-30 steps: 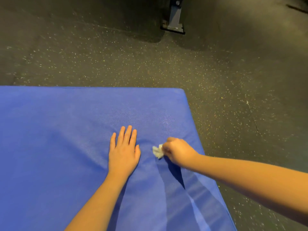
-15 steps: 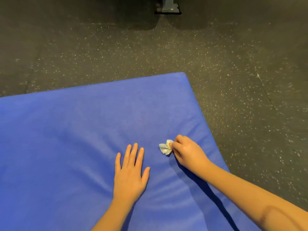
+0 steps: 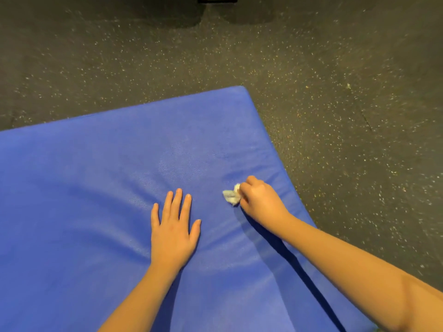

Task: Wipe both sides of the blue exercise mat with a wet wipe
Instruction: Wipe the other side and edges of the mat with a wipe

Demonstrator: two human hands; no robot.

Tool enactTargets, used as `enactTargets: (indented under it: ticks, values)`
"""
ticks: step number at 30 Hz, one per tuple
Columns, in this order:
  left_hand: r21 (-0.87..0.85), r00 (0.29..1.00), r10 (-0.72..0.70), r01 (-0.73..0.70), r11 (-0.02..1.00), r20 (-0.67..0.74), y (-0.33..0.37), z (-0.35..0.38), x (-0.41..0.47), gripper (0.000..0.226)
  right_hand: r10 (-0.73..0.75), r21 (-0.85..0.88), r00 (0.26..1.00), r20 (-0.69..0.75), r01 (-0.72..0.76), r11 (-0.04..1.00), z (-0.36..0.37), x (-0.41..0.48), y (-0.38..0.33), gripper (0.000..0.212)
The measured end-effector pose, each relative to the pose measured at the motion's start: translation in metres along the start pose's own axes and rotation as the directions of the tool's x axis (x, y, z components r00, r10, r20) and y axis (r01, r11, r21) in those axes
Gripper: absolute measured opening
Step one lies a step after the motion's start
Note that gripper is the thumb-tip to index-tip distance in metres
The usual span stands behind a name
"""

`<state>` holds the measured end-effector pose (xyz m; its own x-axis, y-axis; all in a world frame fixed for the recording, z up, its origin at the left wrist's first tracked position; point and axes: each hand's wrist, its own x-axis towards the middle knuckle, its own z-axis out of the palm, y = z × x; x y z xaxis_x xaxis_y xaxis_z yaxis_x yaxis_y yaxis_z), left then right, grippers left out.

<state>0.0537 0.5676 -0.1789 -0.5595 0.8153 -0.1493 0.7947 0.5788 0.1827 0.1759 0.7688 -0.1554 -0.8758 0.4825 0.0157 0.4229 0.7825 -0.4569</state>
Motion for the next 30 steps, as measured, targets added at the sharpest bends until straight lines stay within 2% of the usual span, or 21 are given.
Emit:
enactTargets:
  ticks: [2,3,6,8,11,13,15,17,19,23,25,28,30]
  values:
    - [0.009,1.0,-0.009,0.009,1.0,0.019,0.001,-0.001,0.001,0.063,0.071,-0.011,0.996,-0.047,-0.072,0.997,0.0,-0.002,-0.001,0.022]
    - [0.017,0.999,-0.012,0.011,1.0,0.033,0.001,-0.002,0.001,0.063,0.054,-0.015,0.997,-0.046,-0.055,0.998,0.001,-0.007,-0.006,0.021]
    - [0.042,0.995,-0.007,0.003,0.999,0.095,0.003,-0.008,0.003,0.064,-0.114,0.012,0.986,0.117,0.114,0.993,0.002,-0.035,-0.018,0.01]
    - [0.072,0.988,-0.012,0.001,0.997,0.154,0.006,-0.013,0.004,0.063,-0.129,-0.001,0.973,0.194,0.131,0.991,-0.005,-0.047,-0.014,0.01]
    - [0.1,0.983,-0.044,0.026,0.995,0.18,0.014,-0.021,0.004,0.056,0.041,-0.046,0.998,0.052,-0.039,0.998,-0.011,-0.051,0.002,0.011]
    - [0.124,0.97,-0.031,0.0,0.992,0.243,0.02,-0.026,-0.002,0.062,0.1,-0.043,0.995,-0.019,-0.1,0.994,-0.013,-0.058,-0.001,0.013]
    - [0.172,0.953,-0.004,-0.05,0.984,0.303,0.025,-0.033,-0.014,0.066,0.06,-0.042,0.998,0.028,-0.059,0.997,-0.012,-0.072,-0.013,0.01]
    - [0.205,0.932,0.022,-0.102,0.973,0.362,0.029,-0.038,-0.028,0.066,-0.032,-0.014,0.987,0.158,0.035,0.999,-0.016,-0.091,-0.022,0.014]
    - [0.203,0.913,0.034,-0.126,0.971,0.408,0.031,-0.041,-0.039,0.064,-0.077,-0.025,0.982,0.173,0.082,0.996,-0.023,-0.101,-0.018,0.011]
    - [0.181,0.853,0.083,-0.203,0.962,0.516,0.033,-0.054,-0.056,0.065,0.152,-0.075,0.987,-0.045,-0.155,0.985,-0.03,-0.105,0.004,0.012]
    - [0.19,0.809,0.119,-0.273,0.943,0.576,0.034,-0.064,-0.065,0.07,0.15,-0.053,0.988,-0.031,-0.152,0.987,-0.032,-0.114,-0.009,0.007]
    - [0.185,0.739,0.161,-0.363,0.913,0.654,0.036,-0.077,-0.084,0.072,0.044,-0.017,0.993,0.11,-0.043,0.999,-0.034,-0.138,-0.026,0.015]
    - [0.154,0.691,0.189,-0.402,0.903,0.697,0.042,-0.087,-0.097,0.068,0.094,-0.081,0.991,0.094,-0.086,0.993,-0.044,-0.145,-0.02,0.012]
